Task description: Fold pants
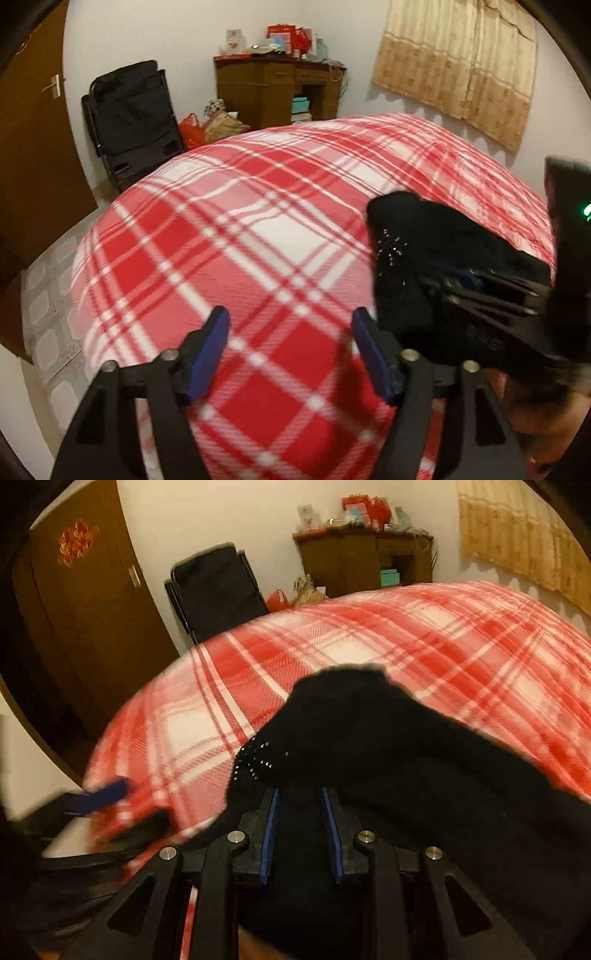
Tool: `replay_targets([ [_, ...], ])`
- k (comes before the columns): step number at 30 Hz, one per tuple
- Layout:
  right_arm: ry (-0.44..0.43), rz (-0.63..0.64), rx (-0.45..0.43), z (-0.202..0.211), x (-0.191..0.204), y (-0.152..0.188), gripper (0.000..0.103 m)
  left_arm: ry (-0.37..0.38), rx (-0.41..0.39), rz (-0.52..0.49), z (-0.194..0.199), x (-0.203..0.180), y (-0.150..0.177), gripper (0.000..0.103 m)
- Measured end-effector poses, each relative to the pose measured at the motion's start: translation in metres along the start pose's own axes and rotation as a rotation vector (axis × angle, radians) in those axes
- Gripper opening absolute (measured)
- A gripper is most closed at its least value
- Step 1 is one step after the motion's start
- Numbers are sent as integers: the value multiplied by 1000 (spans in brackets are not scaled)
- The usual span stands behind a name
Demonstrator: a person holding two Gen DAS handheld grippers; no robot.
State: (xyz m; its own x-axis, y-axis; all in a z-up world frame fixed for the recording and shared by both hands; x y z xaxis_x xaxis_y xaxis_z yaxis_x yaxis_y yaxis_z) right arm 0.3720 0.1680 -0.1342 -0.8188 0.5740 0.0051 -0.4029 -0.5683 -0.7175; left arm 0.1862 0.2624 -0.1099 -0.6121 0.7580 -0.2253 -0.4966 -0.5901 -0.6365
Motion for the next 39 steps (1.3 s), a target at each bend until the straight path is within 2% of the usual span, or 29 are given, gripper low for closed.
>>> replay_targets([
  [3,-59,-126,-17,-4,-14,-3,26,-2,-15,12,1,7,-4,74],
  [5,-64,-161,-32,-1,-15,-3,26,2,-11,24,0,4,-6,77],
  [7,-42,-144,-60,19,-6,-4,26,41,4,36,3,0,-7,78],
  [8,-57,-155,-83,32,-3,-3,26,68,4,42,6,-1,-8,78],
  [10,-96,-204,-169,62,-6,0,26,115,-21,50,13,-5,-12,78],
  [11,-88,-218,-192,72,-9,5,26,139,-51,45,18,-9,-16,78],
  [12,-56,-226,-202,87,-13,11,26,157,-85,30,24,-16,-19,79],
  [15,91,-192,-160,117,-26,38,26,201,-137,-50,30,-42,-25,79],
  [18,250,-153,-85,134,-45,70,26,238,-198,-114,31,-70,-26,79],
  [20,307,-177,7,135,-62,98,26,214,-188,-132,19,-82,-26,80],
  [21,297,-200,44,133,-68,109,26,176,-160,-144,10,-85,-23,81],
  [23,241,-243,-10,142,-71,124,26,-25,-41,-173,-19,-77,-10,81],
  [24,216,-272,-20,146,-72,129,26,-56,6,-160,-27,-66,-1,83],
  [26,205,-311,-40,147,-72,132,26,-2,-43,-114,-16,-51,6,86],
  [27,212,-311,-47,143,-71,131,26,-28,-48,-124,-12,-45,8,97],
  [28,226,-302,-53,141,-69,130,26,-34,-52,-122,-10,-40,9,101],
  [32,307,-228,-53,136,-59,127,26,16,-30,3,3,-7,4,103],
  [35,327,-217,-49,139,-59,126,26,-20,-38,107,11,16,2,103],
  [37,332,-282,-91,154,-55,127,26,-11,-21,125,12,19,7,103],
  [39,301,-350,-160,171,-46,130,32,-10,-33,103,19,19,14,103],
])
Point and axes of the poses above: each gripper's, at about its wrist camera, not at the fingertips, and z roughly against the way its jaws point, x to its left, y to its underside, the point moved 4 cm from there along -z, roughly the way its jaws point, and after that the axes turned 12 degrees about z, right-handed, at the moved point
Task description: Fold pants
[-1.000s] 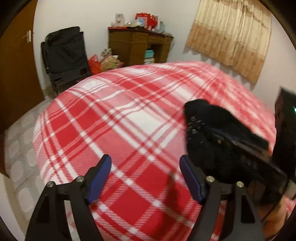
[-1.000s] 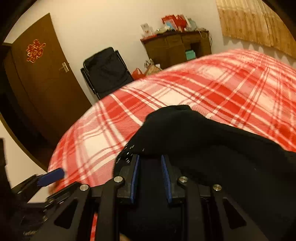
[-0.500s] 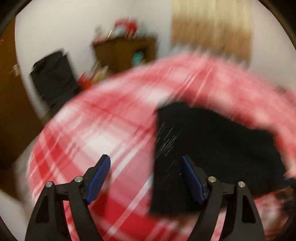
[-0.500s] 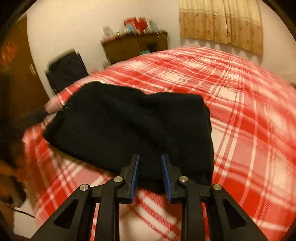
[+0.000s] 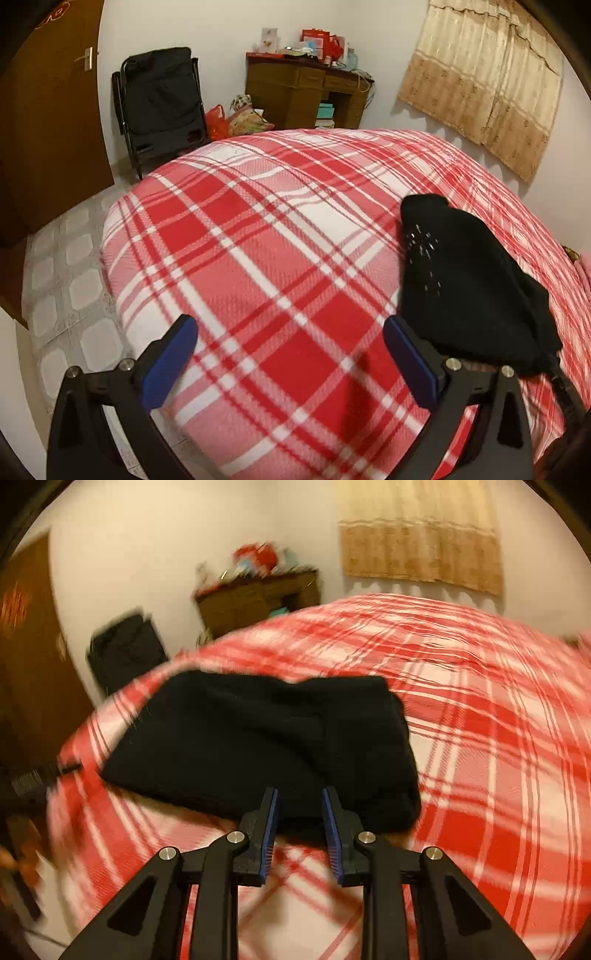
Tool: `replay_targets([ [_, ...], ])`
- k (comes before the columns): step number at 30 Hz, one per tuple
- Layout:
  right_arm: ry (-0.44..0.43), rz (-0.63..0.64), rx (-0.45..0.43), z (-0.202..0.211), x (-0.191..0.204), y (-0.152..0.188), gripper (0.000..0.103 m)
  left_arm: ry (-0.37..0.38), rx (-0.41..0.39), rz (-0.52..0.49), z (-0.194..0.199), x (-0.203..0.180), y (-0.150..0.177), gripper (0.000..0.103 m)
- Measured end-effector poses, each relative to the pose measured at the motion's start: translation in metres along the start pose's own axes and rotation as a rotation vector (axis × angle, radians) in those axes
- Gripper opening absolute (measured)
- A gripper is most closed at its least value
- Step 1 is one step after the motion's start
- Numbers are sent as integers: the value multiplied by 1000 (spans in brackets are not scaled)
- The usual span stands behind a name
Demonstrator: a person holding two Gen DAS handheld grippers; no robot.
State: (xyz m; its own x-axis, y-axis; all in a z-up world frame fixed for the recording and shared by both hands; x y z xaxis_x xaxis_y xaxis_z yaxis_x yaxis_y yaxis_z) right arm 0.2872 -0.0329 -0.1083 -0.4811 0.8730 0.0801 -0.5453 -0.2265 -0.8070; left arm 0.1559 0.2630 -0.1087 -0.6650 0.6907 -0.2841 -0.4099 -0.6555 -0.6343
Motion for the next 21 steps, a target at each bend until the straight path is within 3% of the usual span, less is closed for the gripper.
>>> replay_targets([
  [2,2,-38,-47,19,6,3,49,-11,-22,-43,4,-6,7,103],
  [4,10,-57,-70,33,12,7,58,-12,-42,-105,11,-15,15,103],
  [8,44,-52,-46,48,24,17,58,-25,-74,-199,22,-33,25,102],
  [12,85,-17,-50,66,36,26,58,15,-112,-242,43,-41,30,102],
  [21,144,-5,-127,117,56,26,58,81,-196,-306,90,-49,45,102],
])
Point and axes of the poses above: each gripper's, at about its wrist camera, not at the fingertips, and z roughly against the way its jaws point, x to its left, y to its underside, the point moved 4 cm from there along -z, roughly the way its jaws point, and after that the axes turned 12 degrees about z, right-handed, at the moved point
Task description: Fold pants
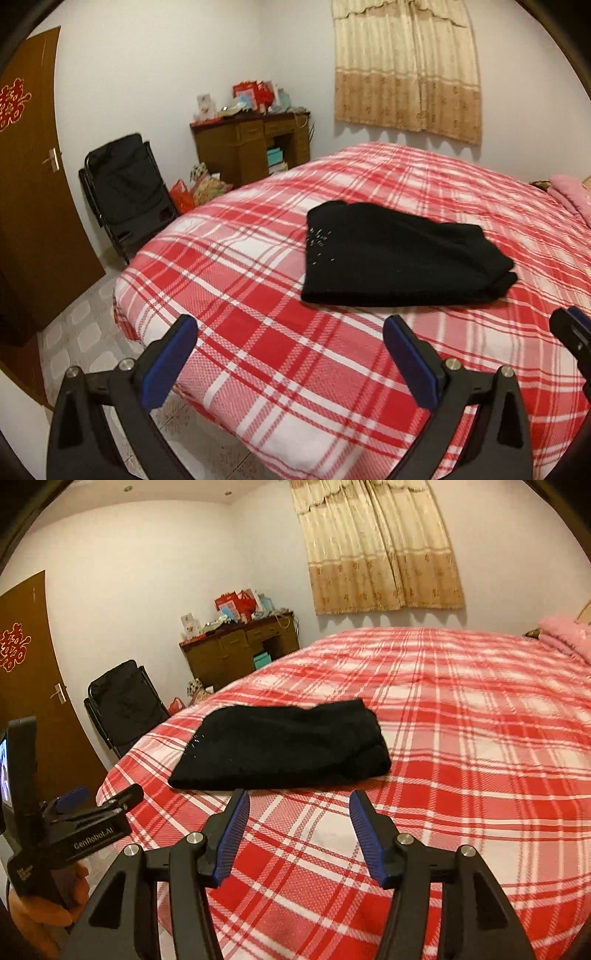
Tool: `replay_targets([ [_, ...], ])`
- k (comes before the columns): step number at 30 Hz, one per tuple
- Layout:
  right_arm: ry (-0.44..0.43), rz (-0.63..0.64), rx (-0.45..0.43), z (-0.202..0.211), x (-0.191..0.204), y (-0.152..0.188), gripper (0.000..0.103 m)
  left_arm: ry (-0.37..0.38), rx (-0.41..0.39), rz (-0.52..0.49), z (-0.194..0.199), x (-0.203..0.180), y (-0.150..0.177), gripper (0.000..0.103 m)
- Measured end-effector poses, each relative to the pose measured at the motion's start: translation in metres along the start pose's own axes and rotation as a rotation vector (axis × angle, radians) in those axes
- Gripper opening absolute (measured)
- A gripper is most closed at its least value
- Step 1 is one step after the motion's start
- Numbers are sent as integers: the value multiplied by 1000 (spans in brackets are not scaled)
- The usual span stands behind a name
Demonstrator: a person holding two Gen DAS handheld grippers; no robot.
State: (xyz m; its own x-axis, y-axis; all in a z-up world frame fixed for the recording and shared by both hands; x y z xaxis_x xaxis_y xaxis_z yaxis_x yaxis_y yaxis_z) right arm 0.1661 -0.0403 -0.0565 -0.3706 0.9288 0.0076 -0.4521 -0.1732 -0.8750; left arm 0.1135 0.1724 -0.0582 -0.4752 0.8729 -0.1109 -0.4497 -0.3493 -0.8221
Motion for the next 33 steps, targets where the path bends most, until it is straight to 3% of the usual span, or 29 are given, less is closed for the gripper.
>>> replay_targets([
  [11,65,43,-84,49,25,-11,61,57,-77,-43,41,-8,4,103],
  [18,88,58,-119,61,30,-12,61,23,-103,-42,48,-8,1,103],
  [23,84,50,-143,68,29,-12,61,62,-114,8,57,-4,-3,103],
  [33,96,39,-163,77,26,-11,61,72,-136,-11,68,-10,-5,103],
])
Point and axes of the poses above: each gripper's, at about its wrist camera, not at the fingertips, and z roughly against the way its jaws point, x to its left, y to its underside, the point moved 4 cm from there along -z, roughly the way its jaws point, and after that the axes turned 12 degrees about z, right-handed, at the moved point
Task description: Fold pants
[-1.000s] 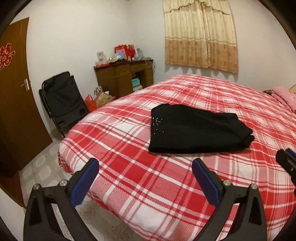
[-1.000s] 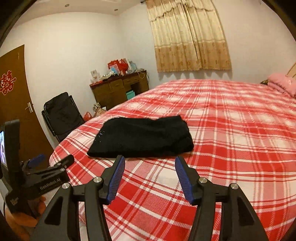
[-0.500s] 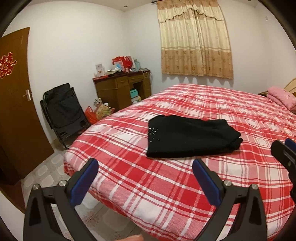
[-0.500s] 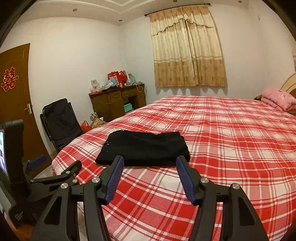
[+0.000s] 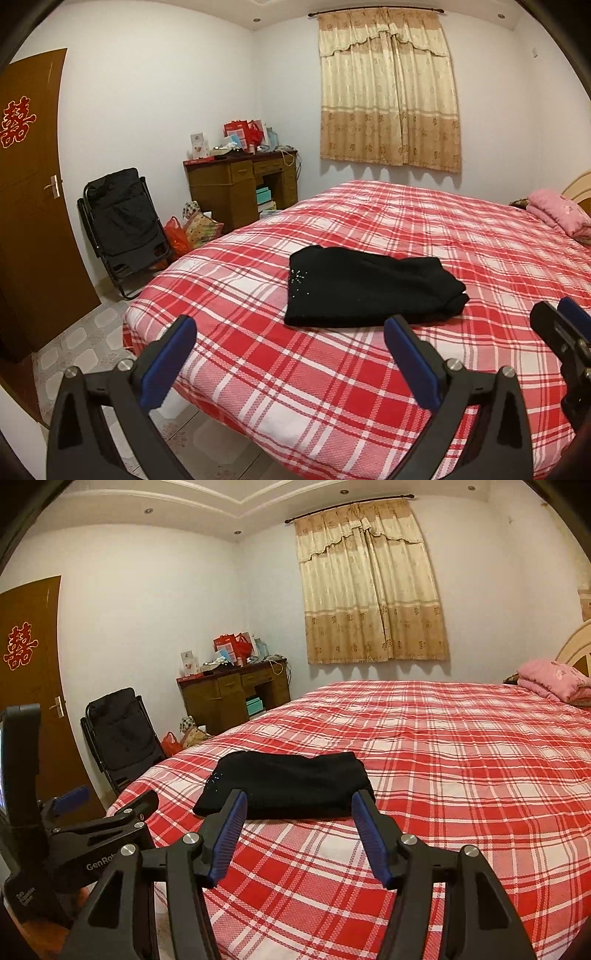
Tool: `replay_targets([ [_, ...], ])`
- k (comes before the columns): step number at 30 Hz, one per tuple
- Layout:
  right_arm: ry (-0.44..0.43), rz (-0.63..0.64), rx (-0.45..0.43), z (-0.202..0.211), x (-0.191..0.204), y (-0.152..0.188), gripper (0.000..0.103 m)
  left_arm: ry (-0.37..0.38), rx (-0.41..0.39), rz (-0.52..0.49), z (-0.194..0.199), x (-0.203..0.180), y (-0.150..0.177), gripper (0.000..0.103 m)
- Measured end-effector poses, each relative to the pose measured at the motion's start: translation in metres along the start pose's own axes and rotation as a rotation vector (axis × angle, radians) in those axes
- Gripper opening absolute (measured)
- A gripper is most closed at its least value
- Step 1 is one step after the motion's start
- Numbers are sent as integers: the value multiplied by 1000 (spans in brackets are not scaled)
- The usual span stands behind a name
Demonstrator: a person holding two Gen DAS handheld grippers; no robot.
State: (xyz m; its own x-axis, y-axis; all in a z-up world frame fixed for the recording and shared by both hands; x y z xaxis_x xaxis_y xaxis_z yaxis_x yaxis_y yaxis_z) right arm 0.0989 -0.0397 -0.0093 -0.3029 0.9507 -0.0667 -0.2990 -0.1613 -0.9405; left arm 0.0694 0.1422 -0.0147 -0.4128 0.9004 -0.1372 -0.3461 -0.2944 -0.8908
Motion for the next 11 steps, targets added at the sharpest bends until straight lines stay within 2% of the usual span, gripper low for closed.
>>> replay_targets([
  [11,4,-7,-6,8,-3,2,62,21,-30,-31,9,-10,-1,103],
])
Point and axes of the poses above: each gripper's, at about its wrist camera, not at the fingertips, and z roughly against the way its jaws point, x to its left, y to its underside, the point moved 4 cm from there along -z, roughly the way its jaws point, and after that the axes turned 12 degrees about z, right-handed, at the moved point
